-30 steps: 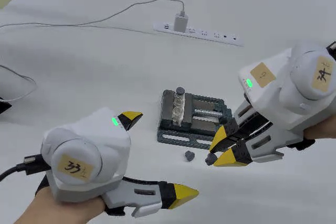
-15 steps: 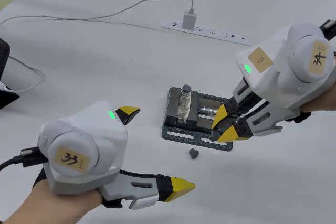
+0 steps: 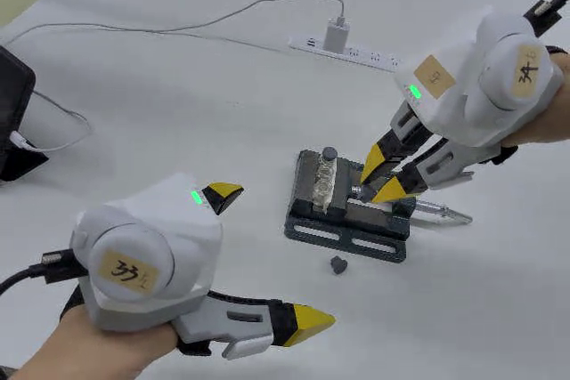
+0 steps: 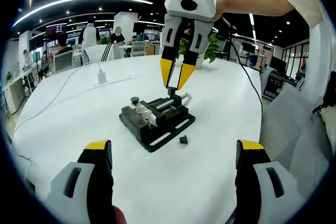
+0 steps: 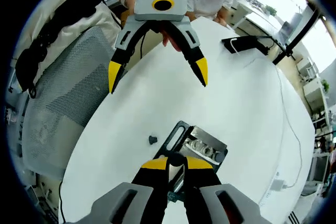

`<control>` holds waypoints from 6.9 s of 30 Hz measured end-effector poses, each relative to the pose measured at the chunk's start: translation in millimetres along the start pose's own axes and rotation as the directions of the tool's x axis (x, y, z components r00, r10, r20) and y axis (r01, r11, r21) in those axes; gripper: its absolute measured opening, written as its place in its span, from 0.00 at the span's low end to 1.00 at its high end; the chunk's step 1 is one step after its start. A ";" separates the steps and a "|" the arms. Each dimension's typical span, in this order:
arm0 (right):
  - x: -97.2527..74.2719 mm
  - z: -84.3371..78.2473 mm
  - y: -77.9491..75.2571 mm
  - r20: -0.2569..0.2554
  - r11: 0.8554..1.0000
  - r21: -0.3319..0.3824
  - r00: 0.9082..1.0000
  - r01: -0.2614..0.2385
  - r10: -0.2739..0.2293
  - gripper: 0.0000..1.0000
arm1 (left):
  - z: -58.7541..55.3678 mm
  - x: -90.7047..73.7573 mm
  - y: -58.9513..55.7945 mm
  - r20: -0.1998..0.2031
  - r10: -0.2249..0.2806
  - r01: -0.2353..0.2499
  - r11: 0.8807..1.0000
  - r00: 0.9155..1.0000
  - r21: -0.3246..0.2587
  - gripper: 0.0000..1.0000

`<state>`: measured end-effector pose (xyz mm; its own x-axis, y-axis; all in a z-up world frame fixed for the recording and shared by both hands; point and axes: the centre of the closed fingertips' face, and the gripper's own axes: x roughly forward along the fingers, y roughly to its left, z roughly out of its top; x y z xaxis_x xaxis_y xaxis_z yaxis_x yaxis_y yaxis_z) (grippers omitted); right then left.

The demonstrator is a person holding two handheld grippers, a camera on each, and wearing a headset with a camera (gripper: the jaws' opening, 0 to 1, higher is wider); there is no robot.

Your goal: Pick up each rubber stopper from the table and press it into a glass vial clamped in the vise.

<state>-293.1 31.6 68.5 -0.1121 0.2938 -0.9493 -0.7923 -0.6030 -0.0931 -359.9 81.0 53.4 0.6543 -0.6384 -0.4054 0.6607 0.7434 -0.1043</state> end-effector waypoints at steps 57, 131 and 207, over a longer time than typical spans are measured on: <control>44.0 -10.1 -49.0 -0.073 0.991 -0.114 0.996 -0.066 0.058 0.05 | -13.3 3.3 8.0 -0.022 0.014 -0.015 0.999 1.000 -0.049 0.95; 46.4 -11.7 -56.5 -0.106 0.995 0.095 0.994 0.000 0.010 0.13 | -8.0 6.8 7.8 -0.003 0.010 -0.010 0.998 1.000 -0.057 0.94; 40.8 -6.5 -47.6 -0.060 0.963 0.255 0.993 -0.081 0.099 0.00 | -12.9 12.5 18.0 -0.011 0.016 -0.017 0.996 1.000 -0.085 0.92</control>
<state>-256.1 67.4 32.3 -0.1539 0.1880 -0.9700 -0.9075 -0.4152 0.0635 -344.6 88.9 34.6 0.6606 -0.6241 -0.4172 0.6159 0.7683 -0.1742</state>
